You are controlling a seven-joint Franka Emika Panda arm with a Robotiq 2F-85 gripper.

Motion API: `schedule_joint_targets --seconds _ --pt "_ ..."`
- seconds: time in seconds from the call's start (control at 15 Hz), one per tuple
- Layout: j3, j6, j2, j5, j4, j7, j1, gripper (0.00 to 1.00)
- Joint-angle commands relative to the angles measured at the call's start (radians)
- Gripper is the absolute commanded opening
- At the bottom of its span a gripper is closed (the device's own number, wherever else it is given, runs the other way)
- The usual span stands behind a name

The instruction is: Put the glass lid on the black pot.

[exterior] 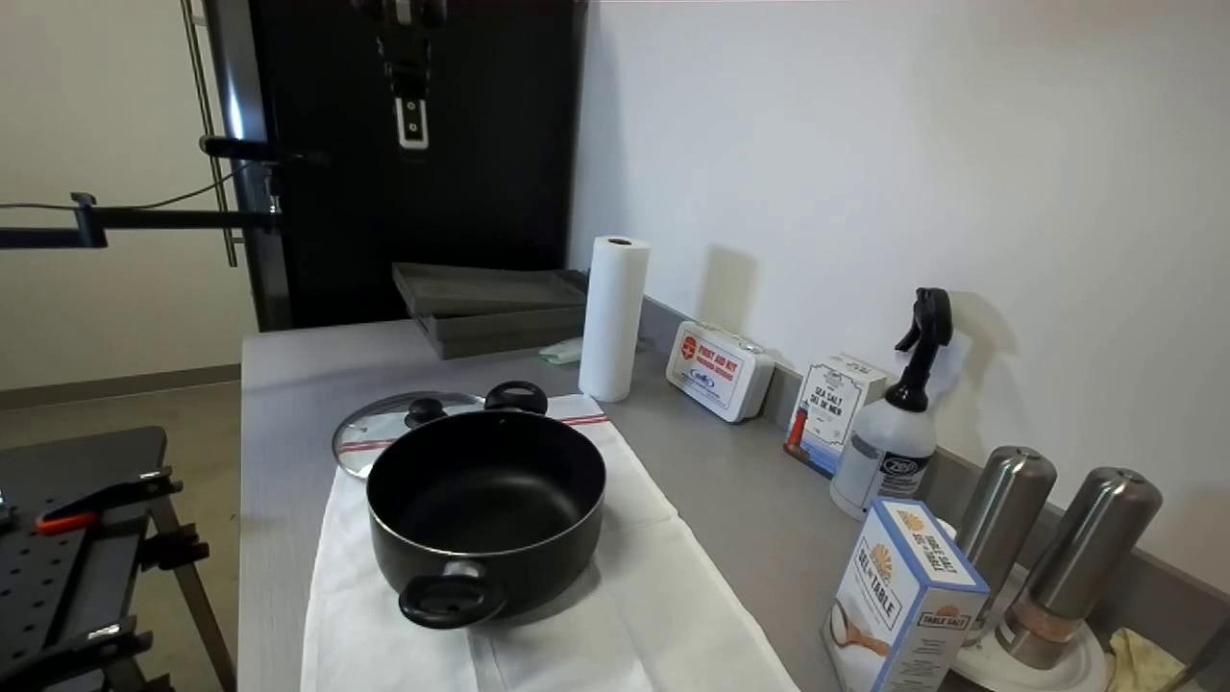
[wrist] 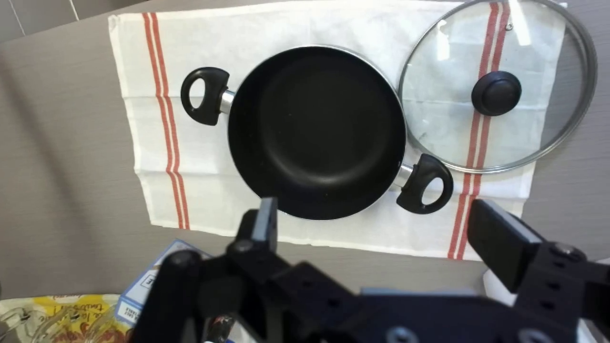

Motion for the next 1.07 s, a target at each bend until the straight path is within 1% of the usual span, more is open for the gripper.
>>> schedule_joint_targets --seconds 0.0,0.2,0.47,0.73,1.0 --pt "-0.059 0.040 0.042 0.058 -0.006 -0.144 0.042 1.00" --pt "-0.085 0.081 0.083 0.105 -0.023 -0.260 0.059 1.00" --pt "-0.097 0.135 0.155 0.162 -0.044 -0.377 0.079 1.00" --pt "-0.081 0.186 0.236 0.182 -0.065 -0.450 0.106 1.00" --pt "-0.060 0.274 0.335 0.174 -0.074 -0.483 0.137 1.00"
